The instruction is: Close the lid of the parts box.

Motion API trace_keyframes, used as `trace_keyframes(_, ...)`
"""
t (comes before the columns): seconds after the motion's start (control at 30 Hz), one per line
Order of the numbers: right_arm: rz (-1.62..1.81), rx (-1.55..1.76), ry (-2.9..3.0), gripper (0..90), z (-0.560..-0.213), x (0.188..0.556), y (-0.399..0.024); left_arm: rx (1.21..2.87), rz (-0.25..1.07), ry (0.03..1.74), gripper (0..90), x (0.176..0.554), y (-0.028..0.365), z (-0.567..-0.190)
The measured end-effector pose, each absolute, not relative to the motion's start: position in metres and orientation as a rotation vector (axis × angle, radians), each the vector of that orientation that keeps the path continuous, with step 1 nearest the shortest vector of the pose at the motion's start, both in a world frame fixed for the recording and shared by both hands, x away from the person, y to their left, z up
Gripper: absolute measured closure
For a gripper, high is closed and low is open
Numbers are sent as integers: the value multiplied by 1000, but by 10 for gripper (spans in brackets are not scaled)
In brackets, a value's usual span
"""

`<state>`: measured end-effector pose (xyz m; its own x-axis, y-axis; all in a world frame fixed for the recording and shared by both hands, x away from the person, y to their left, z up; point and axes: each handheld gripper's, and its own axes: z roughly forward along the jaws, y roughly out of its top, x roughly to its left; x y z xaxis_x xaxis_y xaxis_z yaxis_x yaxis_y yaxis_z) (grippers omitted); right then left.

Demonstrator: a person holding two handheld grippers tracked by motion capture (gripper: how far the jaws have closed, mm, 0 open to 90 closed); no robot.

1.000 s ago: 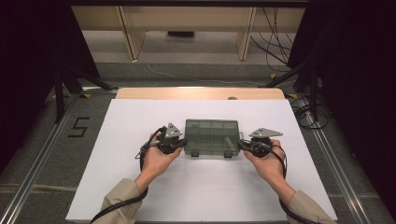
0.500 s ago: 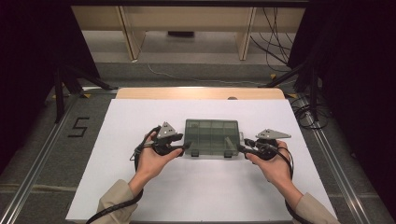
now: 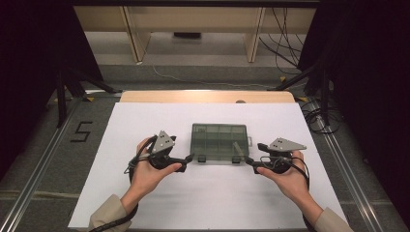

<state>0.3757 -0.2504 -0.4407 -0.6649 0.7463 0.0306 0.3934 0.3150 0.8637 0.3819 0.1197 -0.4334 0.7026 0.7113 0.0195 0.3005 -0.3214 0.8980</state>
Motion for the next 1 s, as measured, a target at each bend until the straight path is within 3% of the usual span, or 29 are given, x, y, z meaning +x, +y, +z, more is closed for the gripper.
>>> trace_keyframes(1.0, 1319, 1027, 2149, 226, -438, 330, -294, 1898, 552, 808, 83, 341, 173, -438)
